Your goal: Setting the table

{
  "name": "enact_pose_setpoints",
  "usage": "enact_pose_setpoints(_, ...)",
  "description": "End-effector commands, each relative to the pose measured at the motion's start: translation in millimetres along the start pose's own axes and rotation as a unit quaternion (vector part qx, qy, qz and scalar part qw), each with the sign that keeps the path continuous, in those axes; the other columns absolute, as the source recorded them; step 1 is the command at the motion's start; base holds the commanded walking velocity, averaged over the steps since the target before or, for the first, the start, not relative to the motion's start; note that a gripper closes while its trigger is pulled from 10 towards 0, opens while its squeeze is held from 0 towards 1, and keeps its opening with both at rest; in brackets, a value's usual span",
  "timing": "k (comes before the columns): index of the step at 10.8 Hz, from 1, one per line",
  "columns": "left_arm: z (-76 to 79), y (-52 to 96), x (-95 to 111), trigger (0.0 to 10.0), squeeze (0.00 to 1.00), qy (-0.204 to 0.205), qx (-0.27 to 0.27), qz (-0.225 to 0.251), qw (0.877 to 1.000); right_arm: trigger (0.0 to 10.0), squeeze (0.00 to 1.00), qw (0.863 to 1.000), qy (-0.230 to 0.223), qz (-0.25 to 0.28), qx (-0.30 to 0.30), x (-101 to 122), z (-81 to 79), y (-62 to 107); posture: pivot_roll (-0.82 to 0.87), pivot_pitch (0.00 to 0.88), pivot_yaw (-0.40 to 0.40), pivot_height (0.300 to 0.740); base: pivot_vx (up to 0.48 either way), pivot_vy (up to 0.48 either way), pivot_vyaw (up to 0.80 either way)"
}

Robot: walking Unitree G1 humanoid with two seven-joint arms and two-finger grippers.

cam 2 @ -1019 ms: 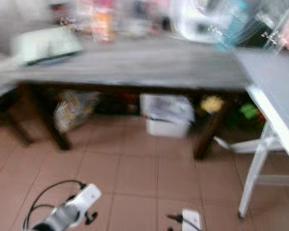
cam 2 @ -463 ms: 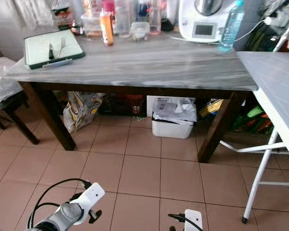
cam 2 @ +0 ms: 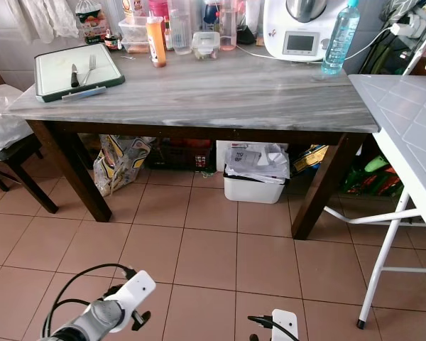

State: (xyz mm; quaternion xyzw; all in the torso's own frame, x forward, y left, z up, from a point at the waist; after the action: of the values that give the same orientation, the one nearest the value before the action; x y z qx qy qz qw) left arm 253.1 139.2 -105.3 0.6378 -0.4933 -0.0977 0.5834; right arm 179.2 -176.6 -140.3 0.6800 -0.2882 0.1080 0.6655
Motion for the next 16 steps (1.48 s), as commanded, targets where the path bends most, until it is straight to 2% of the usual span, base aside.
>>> enact_pose_setpoints(1,-1.1,0.3,-2.8,10.0,0.00,-0.009,0.001,-0.007,1.000,10.0,0.00,1.000,-0.004,0.001,0.001,0.3,-0.9,-0.1,0.08,0.057,0.032,0.740,0.000,0.000,0.00)
enact_pose_setpoints(4,-3.2,0.8,-3.9,10.0,0.00,-0.012,0.002,-0.007,1.000,10.0,0.00,1.000,-0.004,0.002,-0.001,1.6,0.1,-0.2,0.08,0.057,0.032,0.740,0.000,0.000,0.00)
enact_pose_setpoints(8,-8.2,1.6,-5.2,10.0,0.00,-0.013,0.007,-0.009,1.000,10.0,0.00,1.000,-0.004,0.001,0.000,1.1,-0.4,-0.2,0.09,0.054,0.035,0.740,-0.250,0.000,0.00)
enact_pose_setpoints(12,-6.0,1.4,-5.8,10.0,0.00,-0.021,0.003,-0.011,1.000,10.0,0.00,1.000,-0.009,-0.001,0.001,-0.6,-1.5,0.0,0.08,0.061,0.040,0.740,-0.263,0.000,0.00)
enact_pose_setpoints(15,-2.3,1.2,-6.0,10.0,0.00,-0.022,-0.005,-0.009,1.000,10.0,0.00,1.000,-0.013,0.001,-0.001,-0.7,-1.5,0.1,0.08,0.062,0.043,0.740,0.000,0.000,0.00)
enact_pose_setpoints(16,-0.9,1.0,-5.3,10.0,0.00,-0.005,-0.007,-0.006,1.000,10.0,0.00,1.000,-0.011,0.002,0.000,-0.5,-1.7,0.1,0.08,0.059,0.038,0.740,0.000,0.000,0.00)
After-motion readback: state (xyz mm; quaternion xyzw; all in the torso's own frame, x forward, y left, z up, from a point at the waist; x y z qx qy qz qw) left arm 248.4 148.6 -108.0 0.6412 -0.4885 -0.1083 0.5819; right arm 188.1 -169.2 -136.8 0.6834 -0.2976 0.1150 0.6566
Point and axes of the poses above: a point about 5 cm out from each wrist's last joint towards the gripper, its own y axis pointing back from the gripper into the wrist, its own x axis along the axis of the wrist's last joint, z = x × y, the point moved 5 cm from there along -y, pointing out of the wrist towards the gripper, and after that the axes turned 5 degrees about -y, right-handed, at the moved point
